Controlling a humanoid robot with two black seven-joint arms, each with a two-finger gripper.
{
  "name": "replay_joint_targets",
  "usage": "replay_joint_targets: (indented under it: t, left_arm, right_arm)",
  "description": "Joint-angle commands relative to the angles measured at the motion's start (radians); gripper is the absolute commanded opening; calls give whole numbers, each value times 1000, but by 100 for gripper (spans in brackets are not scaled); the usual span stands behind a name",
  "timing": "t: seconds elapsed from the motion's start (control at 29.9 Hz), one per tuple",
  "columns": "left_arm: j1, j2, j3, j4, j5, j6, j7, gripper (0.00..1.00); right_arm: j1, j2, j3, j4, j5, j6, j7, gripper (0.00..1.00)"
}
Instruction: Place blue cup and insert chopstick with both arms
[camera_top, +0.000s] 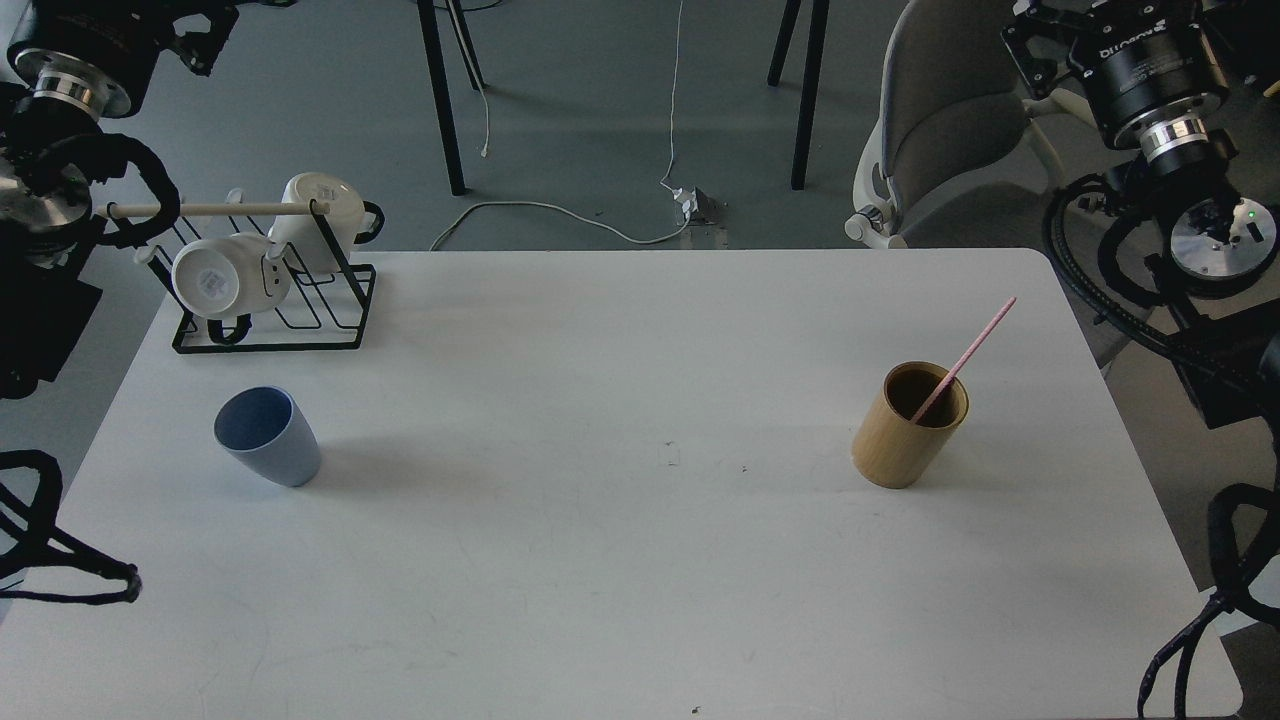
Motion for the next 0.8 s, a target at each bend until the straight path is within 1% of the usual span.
replay_joint_targets:
  t: [0.0, 0.1, 0.27, 0.37, 0.47, 0.57, 0.67, 0.77]
  left_arm:
    - [4, -1, 0, 0, 1, 0, -10, 100]
    - [8, -2, 3, 4, 1, 0, 0, 100]
    - [3, 1, 2, 0, -2, 0, 4, 100]
    - [9, 16, 6, -45, 4, 0, 5, 100]
    - [8, 85, 57, -106, 56, 0, 2, 100]
    - [-3, 172, 130, -221, 187, 0, -6, 99]
    - [0, 283, 143, -388, 384, 0, -6, 99]
    - [7, 404, 143, -538, 601, 0, -6, 99]
  right_arm:
    - [1, 2, -12, 1, -2, 0, 4, 100]
    - [4, 2, -12, 1, -2, -2, 5, 100]
    - [4, -1, -12, 1, -2, -50, 5, 100]
    - [0, -1, -9, 5, -2, -47, 7, 100]
    - [-3, -1, -3, 5, -1, -42, 10, 100]
    - [-5, -1, -1, 4, -2, -42, 22, 100]
    - [-8, -1, 5, 5, -1, -42, 43, 100]
    - [-8, -1, 5, 5, -1, -41, 50, 100]
